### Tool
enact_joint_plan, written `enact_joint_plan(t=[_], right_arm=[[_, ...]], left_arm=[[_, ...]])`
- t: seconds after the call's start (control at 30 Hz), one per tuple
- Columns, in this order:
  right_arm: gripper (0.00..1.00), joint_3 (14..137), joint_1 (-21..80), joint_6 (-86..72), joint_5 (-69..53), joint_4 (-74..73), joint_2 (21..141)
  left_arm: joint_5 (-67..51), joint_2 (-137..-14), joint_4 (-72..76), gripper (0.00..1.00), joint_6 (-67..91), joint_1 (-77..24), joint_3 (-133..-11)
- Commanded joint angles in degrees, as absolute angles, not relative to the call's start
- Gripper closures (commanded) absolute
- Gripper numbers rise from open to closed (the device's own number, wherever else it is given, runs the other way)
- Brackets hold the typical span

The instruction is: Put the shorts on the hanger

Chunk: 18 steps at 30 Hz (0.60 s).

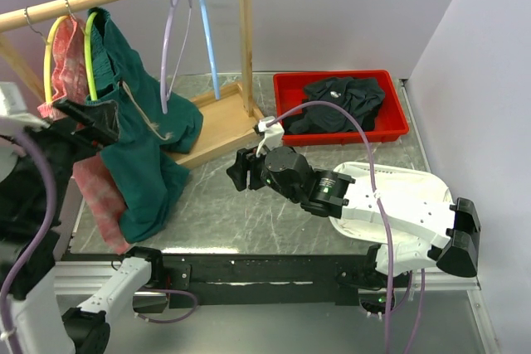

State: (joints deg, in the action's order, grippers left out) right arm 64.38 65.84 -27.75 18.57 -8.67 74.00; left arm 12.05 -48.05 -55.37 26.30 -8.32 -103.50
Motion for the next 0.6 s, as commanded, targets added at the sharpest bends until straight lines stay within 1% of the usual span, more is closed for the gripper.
enact_joint_plan(t=[0.0,0.17,0.2,0.3,0.37,0.43,0.53,0.57], right_arm=[[0.29,66.18,65.83,-26.28,21.44,-9.31,70.32],[0.25,63.64,64.78,-25.58,27.5,-10.19,67.24],[0.24,63.11,63.47,-25.92,27.77,-10.8,66.98],[0.24,60.13,59.09,-28.2,27.25,-12.82,66.1],[0.23,56.44,56.53,-29.52,24.02,-12.48,64.26],[0.23,52.06,52.58,-31.2,21.81,-11.08,62.5],[0.21,48.08,49.67,-33.04,21.71,-10.9,59.42],[0.2,47.38,49.31,-33.48,22.14,-10.9,59.07]], left_arm=[[3.79,-48.78,-54.06,0.03,23.21,-8.09,-106.52],[0.45,-51.85,-51.6,0.03,22.41,-7.65,-106.7],[-2.26,-52.38,-51.33,0.03,22.93,-7.65,-107.05],[-4.82,-53.79,-50.1,0.03,23.55,-8.0,-106.09],[-5.71,-53.88,-48.17,0.03,23.99,-9.92,-102.24],[-3.96,-53.44,-46.06,0.03,24.08,-12.12,-100.29],[-4.48,-51.34,-44.04,0.03,24.78,-12.74,-96.17],[-4.83,-50.72,-43.51,0.03,25.13,-12.74,-93.11]])
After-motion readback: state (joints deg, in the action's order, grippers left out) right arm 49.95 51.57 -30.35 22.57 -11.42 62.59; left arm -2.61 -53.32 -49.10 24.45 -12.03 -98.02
